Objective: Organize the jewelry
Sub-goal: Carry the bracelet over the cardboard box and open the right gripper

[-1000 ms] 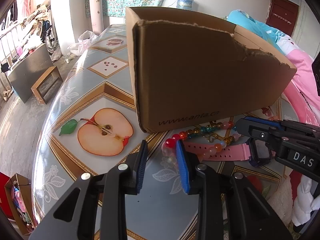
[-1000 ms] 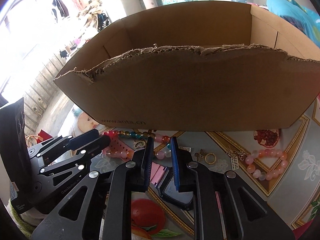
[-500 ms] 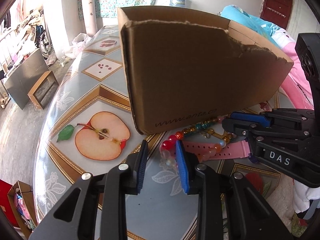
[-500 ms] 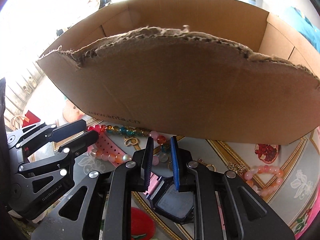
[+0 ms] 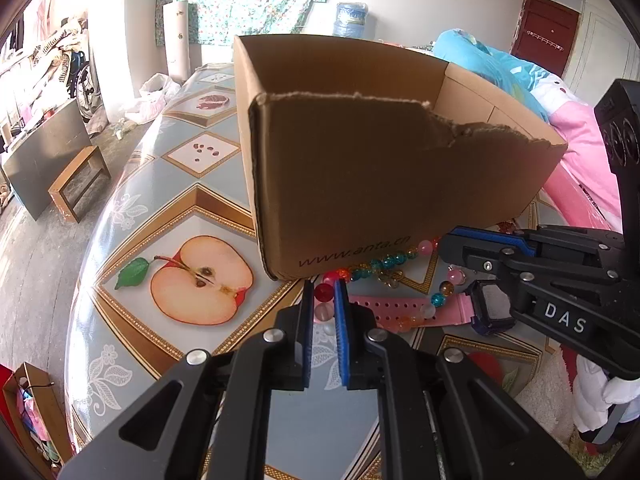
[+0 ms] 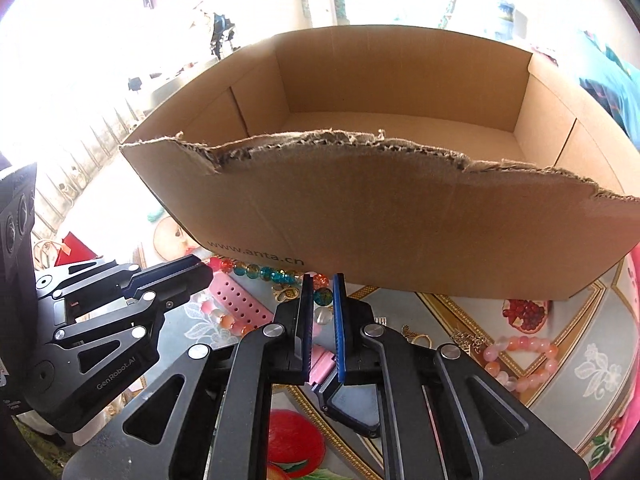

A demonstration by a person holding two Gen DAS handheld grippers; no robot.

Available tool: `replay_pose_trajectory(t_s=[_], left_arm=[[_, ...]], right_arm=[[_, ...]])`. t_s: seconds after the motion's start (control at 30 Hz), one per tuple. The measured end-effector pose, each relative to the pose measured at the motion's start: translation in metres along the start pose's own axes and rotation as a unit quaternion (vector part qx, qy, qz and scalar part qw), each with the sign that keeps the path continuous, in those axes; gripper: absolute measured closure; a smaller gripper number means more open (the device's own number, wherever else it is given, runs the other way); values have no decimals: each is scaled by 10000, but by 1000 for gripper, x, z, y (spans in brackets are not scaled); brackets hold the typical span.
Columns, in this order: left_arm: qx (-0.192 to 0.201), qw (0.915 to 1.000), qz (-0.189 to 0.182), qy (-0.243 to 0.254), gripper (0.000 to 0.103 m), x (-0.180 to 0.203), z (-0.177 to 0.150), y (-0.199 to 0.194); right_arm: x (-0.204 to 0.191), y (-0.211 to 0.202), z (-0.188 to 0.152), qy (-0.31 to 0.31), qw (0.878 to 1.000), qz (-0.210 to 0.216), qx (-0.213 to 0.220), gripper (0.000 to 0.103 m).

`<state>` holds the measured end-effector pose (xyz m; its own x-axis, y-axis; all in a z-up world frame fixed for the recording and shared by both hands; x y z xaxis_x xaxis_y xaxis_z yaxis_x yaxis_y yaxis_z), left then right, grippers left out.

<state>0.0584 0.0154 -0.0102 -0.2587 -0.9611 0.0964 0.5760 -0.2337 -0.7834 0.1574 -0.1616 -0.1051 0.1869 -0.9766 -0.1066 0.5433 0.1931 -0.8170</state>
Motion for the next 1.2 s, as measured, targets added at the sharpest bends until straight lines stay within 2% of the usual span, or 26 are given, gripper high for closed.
replay_pose_trajectory(t_s=[0.27,0.47,0.6,0.7,0.77,0.87,0.93,1.0,1.13,1.2], left_arm=[[506,9985,-218,76,94,12,11,-46],[1059,9925,-565,253,94,22,34,-94],[1470,9850,-710,552,94,31,66,-119],[1585,9823,-648,754,94,32,95,-122],[1548,9827,-637,788,94,31,117,-116],[1275,9870,-463,862,94,26,148,-90],[910,9916,-445,806,94,18,167,-60],[522,9950,-245,817,94,12,181,-29],[-191,9962,-7,846,94,-1,199,29],[-490,9952,163,834,94,-9,203,51]], right_arm=[[5,-44,-14,20,9986,219,487,96],[7,-93,-22,-28,9936,356,1070,96],[11,-121,-4,-231,9861,463,1581,96],[19,-127,22,-451,9821,495,1762,96],[23,-110,50,-473,9844,602,1581,96],[33,-85,86,-459,9900,720,1120,96],[40,-57,105,-376,9937,805,689,96],[43,-36,121,-262,9955,896,174,96],[49,16,149,31,9921,1018,-730,96],[51,29,161,169,9883,1069,-1077,96]])
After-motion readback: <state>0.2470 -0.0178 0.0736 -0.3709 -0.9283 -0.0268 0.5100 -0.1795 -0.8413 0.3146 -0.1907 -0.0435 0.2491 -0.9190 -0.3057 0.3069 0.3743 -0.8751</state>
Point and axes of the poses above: each gripper's, at about its wrist camera, not at the fingertips, and y roughly the way its jaws point, x to its right, z to its top, the point moved 1 cm from there along y, roughly the way its jaws point, and after that the axes turned 1 degree about -x, right-handed, at the moved point
